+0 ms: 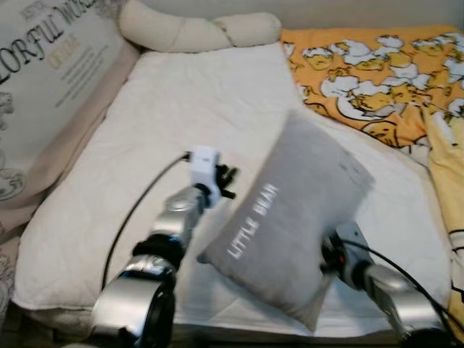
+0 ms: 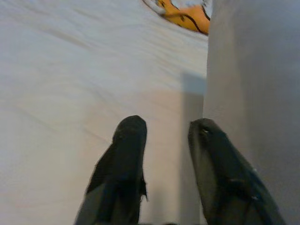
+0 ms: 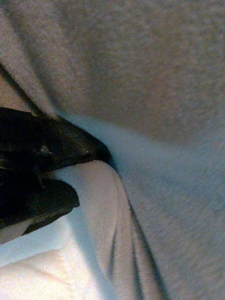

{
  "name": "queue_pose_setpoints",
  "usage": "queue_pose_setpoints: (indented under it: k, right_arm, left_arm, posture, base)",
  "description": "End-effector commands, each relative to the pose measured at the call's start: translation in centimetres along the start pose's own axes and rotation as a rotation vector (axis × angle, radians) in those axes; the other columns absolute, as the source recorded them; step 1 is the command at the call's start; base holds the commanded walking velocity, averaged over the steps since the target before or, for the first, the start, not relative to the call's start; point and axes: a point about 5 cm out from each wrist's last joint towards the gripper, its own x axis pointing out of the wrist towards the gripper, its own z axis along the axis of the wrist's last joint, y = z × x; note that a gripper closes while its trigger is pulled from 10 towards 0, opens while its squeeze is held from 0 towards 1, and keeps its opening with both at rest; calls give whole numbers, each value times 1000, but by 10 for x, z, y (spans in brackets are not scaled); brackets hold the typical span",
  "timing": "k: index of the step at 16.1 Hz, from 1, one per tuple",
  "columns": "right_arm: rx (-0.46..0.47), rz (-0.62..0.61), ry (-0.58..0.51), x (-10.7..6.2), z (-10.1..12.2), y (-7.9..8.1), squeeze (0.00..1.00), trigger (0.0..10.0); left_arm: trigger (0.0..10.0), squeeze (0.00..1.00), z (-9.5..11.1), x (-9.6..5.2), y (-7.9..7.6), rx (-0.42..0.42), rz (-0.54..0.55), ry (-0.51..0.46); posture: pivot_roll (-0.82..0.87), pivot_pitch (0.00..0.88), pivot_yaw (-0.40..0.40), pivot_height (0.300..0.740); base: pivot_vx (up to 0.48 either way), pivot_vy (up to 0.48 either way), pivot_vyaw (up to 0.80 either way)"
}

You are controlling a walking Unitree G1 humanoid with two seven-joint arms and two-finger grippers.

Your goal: Clean up the room

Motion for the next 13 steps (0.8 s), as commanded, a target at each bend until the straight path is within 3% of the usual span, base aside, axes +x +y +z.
queue_pose_setpoints:
  k: [1, 2, 3, 4, 5, 6, 7, 10, 11, 13]
  right_arm:
    - [-16, 68, 107, -1, -25, 12, 0, 0]
    - [-24, 80, 106, -7, -27, 12, 0, 0]
    - [-22, 81, 103, -9, -27, 13, 0, 0]
    - [-18, 81, 98, -11, -27, 13, 0, 0]
    - [-19, 82, 97, -12, -28, 14, 0, 0]
    - [-16, 84, 91, -13, -28, 15, 0, 0]
    - [-16, 85, 88, -14, -28, 16, 0, 0]
    - [-22, 87, 85, -13, -25, 15, 0, 0]
    - [-27, 84, 78, -12, -21, 14, 0, 0]
    - [-29, 79, 70, -10, -18, 12, 0, 0]
  left_arm:
    - [10000, 1000, 1, 5, -9, 12, -39, 18]
    - [10000, 1000, -1, 11, -26, -40, -89, 28]
    - [10000, 1000, -1, 12, -28, -57, -90, 28]
    - [10000, 1000, -5, 13, -33, -171, -113, 21]
    - [10000, 1000, -7, 13, -36, -235, -133, 16]
    - [10000, 1000, -11, 12, -38, -381, -184, 6]
    - [10000, 1000, -16, 10, -39, -459, -230, 3]
    - [10000, 1000, -24, 2, -38, -626, -352, 2]
    - [10000, 1000, -31, -3, -41, -621, -456, 49]
    - [10000, 1000, -42, -10, -44, -570, -547, 123]
  posture:
    - [-227, 0, 101, 740]
    - [-254, 0, 109, 740]
    - [-265, 0, 112, 740]
    - [-278, 0, 117, 740]
    - [-287, 0, 121, 740]
    - [-292, 0, 124, 740]
    - [-290, 0, 122, 740]
    - [-284, 0, 119, 740]
    - [-274, 0, 117, 740]
    - [-266, 0, 113, 740]
  base:
    - [0, 0, 0]
    - [0, 0, 0]
    - [0, 0, 0]
    - [0, 0, 0]
    - [0, 0, 0]
    - [0, 0, 0]
    - [0, 0, 0]
    - [0, 0, 0]
    - [0, 0, 0]
    - [0, 0, 0]
